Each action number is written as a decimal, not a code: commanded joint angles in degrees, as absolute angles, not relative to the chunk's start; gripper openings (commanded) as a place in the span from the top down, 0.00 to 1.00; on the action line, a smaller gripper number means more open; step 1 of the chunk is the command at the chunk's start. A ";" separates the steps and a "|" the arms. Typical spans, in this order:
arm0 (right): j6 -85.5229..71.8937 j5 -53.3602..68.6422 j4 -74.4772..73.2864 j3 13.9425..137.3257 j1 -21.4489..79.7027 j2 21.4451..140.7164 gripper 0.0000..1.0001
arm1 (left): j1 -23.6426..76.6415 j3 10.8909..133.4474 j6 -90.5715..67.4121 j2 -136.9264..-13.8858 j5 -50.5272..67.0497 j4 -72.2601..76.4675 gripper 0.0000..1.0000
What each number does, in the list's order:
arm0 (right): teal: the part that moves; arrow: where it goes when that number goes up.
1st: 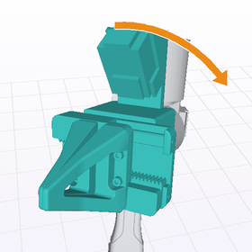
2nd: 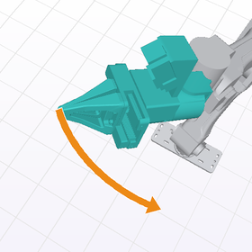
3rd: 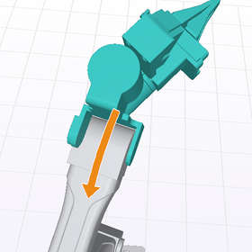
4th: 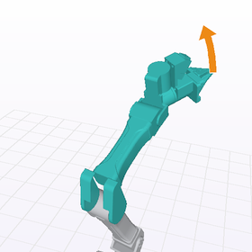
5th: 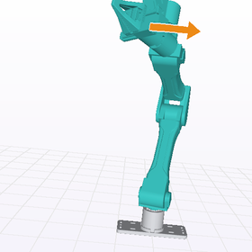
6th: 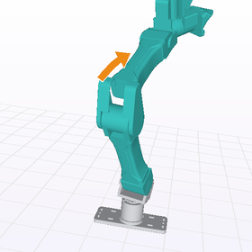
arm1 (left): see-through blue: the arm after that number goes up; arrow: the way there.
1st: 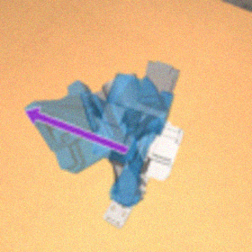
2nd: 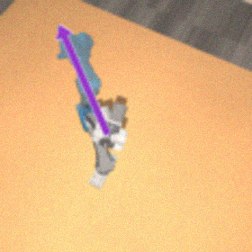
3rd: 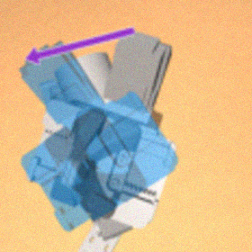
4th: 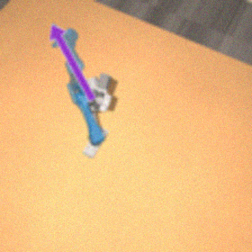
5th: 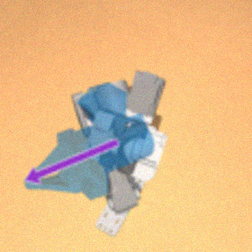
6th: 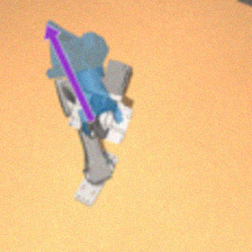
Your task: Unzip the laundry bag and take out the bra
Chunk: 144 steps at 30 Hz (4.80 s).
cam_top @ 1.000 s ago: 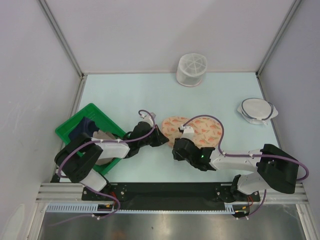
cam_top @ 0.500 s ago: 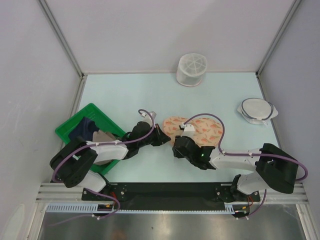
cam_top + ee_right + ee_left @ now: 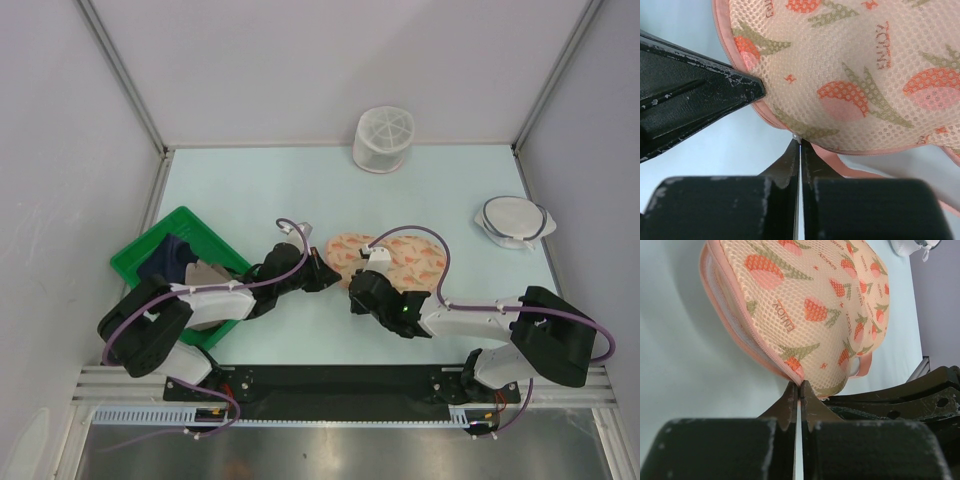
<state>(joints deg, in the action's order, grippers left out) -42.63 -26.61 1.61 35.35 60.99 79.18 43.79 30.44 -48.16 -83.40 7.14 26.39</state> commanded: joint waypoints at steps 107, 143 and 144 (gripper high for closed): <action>-29.80 -19.95 24.08 25.66 55.02 77.08 0.53 | 39.02 30.59 -51.68 -81.56 14.50 29.44 1.00; -29.97 -24.61 20.04 24.35 55.55 75.06 1.00 | 36.04 31.29 -49.22 -80.95 13.62 26.46 1.00; -30.06 -24.96 19.60 24.00 55.55 74.71 1.00 | 35.86 31.38 -48.96 -81.03 13.62 26.37 1.00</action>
<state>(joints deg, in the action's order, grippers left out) -28.80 -20.67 21.21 25.39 55.51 77.67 37.47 29.85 -50.89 -83.37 13.96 26.39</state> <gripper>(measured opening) 0.012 0.020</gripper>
